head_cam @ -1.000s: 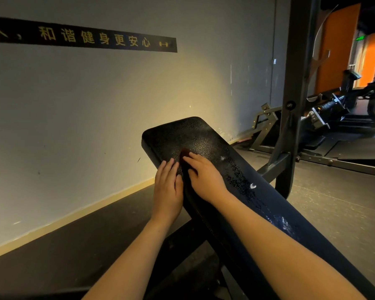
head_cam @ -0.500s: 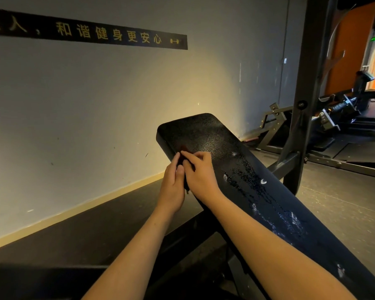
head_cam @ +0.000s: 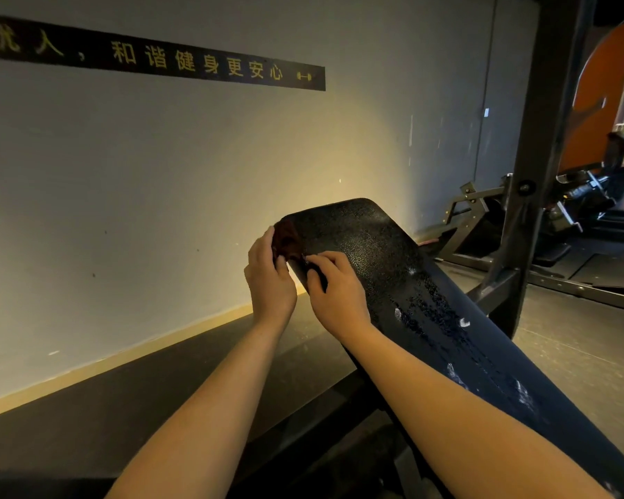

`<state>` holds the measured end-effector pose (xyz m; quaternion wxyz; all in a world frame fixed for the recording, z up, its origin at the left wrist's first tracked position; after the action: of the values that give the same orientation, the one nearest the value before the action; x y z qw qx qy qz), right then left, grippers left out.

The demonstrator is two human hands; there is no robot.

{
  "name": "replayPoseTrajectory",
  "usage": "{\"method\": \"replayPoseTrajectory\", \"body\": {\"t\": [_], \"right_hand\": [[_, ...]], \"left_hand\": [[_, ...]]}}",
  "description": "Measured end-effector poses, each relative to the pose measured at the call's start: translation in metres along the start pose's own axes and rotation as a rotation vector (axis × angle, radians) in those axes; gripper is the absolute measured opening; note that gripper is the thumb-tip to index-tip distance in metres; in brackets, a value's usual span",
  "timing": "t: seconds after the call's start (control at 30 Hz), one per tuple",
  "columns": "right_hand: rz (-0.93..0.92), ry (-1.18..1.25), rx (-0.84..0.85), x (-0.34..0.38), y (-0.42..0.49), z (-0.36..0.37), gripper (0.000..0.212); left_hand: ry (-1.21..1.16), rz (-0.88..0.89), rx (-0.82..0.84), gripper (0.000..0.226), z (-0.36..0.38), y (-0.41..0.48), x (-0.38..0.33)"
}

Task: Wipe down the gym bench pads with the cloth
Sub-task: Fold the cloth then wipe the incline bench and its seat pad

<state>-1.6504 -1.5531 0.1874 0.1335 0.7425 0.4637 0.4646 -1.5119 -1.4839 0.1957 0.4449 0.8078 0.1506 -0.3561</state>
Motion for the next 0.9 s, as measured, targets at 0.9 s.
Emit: {"method": "replayPoseTrajectory", "body": {"t": [0.9], "right_hand": [[-0.032,0.084,-0.104,-0.01,-0.025,-0.024,0.016]], "left_hand": [[0.154,0.11,0.208,0.039,0.043,-0.018,-0.019]]}}
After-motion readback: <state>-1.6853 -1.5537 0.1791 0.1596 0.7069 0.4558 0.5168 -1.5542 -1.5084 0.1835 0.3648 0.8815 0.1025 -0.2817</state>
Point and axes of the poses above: each hand's wrist, its own y-axis towards the middle knuckle, its own z-axis out of the palm, x = y × z, the point moved 10 cm from there along y, towards the middle knuckle, and after that the axes turned 13 degrees about x, right-handed, at the moved point
